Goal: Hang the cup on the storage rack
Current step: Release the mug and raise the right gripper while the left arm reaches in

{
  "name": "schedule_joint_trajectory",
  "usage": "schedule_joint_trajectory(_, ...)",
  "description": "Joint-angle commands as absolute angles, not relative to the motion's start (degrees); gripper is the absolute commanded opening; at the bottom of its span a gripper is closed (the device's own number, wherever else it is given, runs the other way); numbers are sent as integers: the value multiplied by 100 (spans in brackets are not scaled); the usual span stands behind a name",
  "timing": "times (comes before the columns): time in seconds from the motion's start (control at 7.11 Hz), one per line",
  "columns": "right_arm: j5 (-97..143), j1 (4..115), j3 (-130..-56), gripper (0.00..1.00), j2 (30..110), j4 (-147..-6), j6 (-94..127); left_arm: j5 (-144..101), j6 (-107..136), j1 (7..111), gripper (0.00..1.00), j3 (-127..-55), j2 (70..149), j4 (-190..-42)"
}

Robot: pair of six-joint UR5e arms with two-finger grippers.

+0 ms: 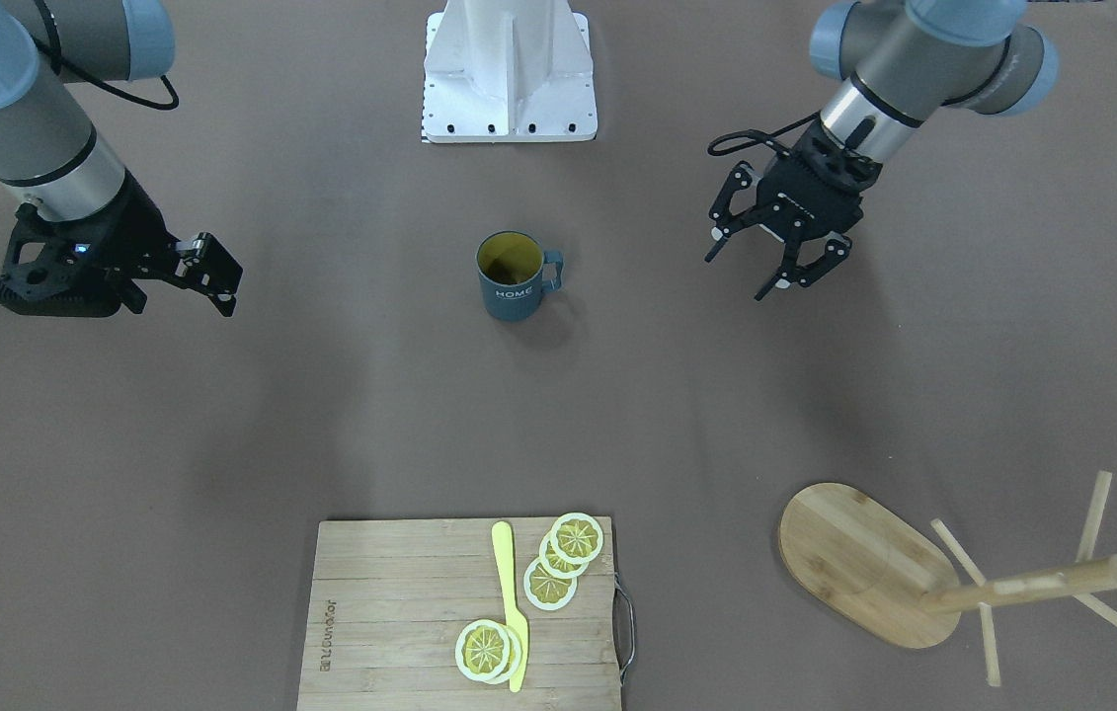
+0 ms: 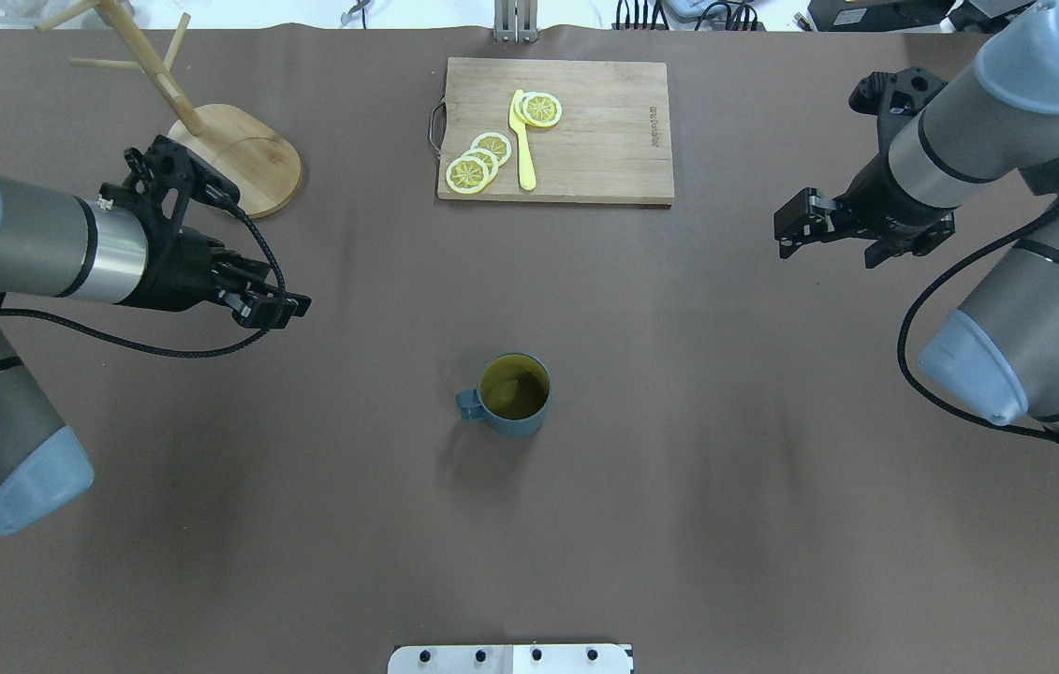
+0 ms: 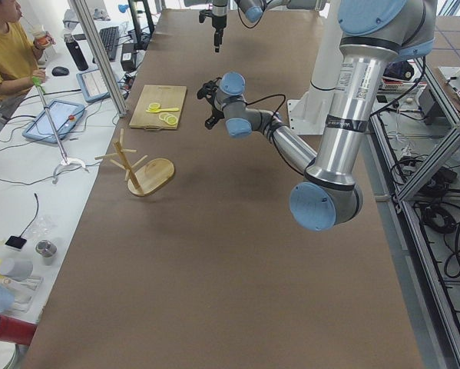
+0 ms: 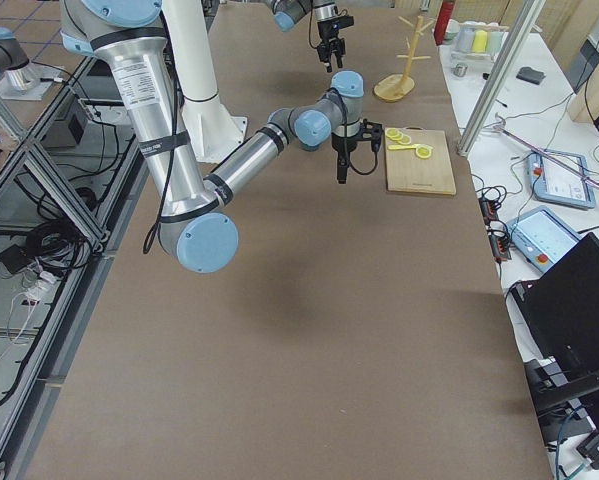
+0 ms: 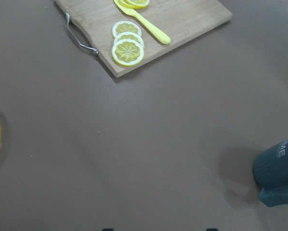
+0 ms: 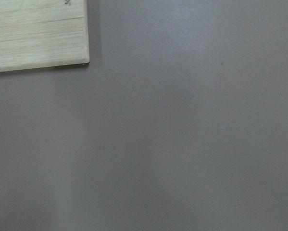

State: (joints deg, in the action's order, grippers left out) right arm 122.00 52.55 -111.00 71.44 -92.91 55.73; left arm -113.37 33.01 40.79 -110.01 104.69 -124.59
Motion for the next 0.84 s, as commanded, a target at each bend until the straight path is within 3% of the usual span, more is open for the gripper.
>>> schedule_joint_trajectory(0.0,12347,5684,-11039,100,7425,-9299,4970,-11032,3226,3571,72,-10820,10835,-12463)
schedule_joint_trajectory(0.28,12690,6369,-10654,100,7768,-9264,4108,-10469,2720,3191,74,-10811,11020,-12454)
schedule_joint_trajectory(0.7,12840,6775,-10635,100,8181,-9255,4157,-10547,929,3182,75,-10504,11171,-12498)
